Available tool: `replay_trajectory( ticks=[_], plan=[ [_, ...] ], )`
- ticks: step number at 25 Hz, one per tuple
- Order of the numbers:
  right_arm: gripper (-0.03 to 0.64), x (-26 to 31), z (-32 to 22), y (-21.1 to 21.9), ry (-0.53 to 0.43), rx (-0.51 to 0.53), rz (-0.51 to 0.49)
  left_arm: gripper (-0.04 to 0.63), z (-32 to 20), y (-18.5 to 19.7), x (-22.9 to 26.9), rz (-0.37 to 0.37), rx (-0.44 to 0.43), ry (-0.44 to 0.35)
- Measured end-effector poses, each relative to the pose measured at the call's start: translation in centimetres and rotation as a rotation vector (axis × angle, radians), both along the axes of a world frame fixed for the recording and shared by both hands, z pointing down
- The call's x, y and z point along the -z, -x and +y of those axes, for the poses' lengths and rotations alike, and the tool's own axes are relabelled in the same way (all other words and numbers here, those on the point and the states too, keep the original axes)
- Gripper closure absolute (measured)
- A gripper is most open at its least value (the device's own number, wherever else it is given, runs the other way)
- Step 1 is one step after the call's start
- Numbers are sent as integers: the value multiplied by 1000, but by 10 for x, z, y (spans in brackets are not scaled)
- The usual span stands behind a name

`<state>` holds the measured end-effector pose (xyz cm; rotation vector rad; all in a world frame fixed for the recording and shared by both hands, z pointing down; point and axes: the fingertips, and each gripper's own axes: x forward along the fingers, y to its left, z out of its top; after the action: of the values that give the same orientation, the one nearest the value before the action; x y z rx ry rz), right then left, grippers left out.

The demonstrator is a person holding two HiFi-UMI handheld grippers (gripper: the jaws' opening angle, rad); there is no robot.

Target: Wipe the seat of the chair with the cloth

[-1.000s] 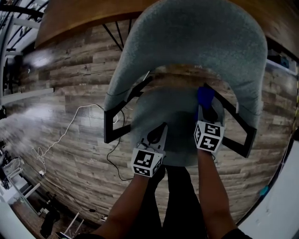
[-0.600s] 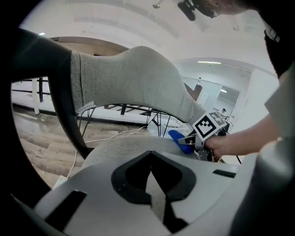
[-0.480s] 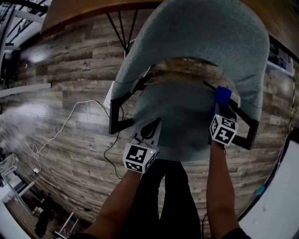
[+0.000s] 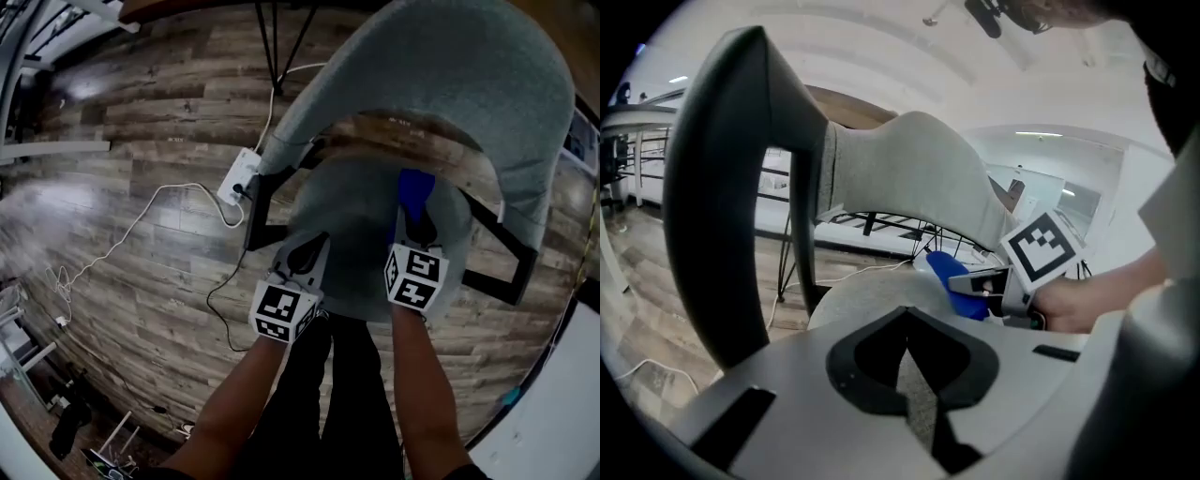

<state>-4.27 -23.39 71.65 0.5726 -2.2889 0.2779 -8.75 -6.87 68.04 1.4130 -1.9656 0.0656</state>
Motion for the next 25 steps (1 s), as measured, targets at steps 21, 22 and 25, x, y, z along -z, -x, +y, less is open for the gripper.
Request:
replay_trajectory(
  ticks=[21,22,25],
  plan=[
    [486,-20,169,79,121,222,1,594,107,5,-21,52,214,41],
    [486,-21,167,78,121,216,4,594,109,5,-22,59,228,39],
    [486,-21,165,75,116,199,2,594,114,3,-23,69,248,37]
  ],
)
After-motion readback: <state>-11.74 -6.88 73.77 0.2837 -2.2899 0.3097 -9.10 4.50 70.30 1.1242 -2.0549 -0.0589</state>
